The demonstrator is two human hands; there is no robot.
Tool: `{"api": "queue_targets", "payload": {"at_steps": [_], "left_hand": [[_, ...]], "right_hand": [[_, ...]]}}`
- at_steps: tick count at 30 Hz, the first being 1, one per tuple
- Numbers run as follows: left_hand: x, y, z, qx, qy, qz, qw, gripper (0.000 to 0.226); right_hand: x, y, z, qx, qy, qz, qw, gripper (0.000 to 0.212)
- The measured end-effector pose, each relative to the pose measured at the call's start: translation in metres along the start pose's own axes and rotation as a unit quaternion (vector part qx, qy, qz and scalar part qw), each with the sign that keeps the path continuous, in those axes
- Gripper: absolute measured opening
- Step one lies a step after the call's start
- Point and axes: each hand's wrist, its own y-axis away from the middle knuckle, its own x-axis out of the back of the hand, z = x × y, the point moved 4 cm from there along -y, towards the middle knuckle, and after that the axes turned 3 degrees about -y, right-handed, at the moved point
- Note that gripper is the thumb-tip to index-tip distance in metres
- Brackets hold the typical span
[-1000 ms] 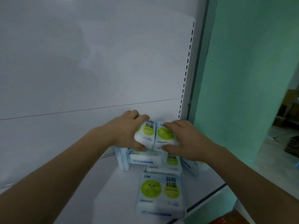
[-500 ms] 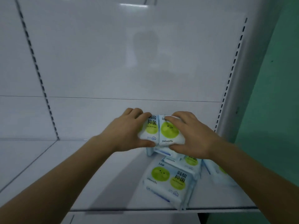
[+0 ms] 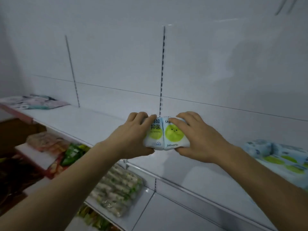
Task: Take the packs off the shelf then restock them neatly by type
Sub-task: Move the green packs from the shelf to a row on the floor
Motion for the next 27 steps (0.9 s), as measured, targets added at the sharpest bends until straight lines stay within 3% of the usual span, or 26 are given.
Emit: {"api": "queue_targets", "payload": {"at_steps": [5, 15, 27], "left_hand": [[0.025, 0.081, -0.090, 0.086, -0.049, -0.009, 0.995, 0.099], [0.062, 0.232, -0.233, 0.242, -0.097, -0.052, 0.964, 0.105], [0.018, 0.308, -0.375, 0.415, -0.124, -0.117, 0.894, 0.104]], "right_hand": [[-0.035, -0.064, -0.096, 0.074, -0.033, -0.008, 0.997, 0.086], [-0.119, -0.169, -0.276, 0.219, -0.126, -0.035, 0.967, 0.089], [-0.255, -0.299, -0.395, 0.337, -0.182, -0.080, 0.920, 0.090]]}}
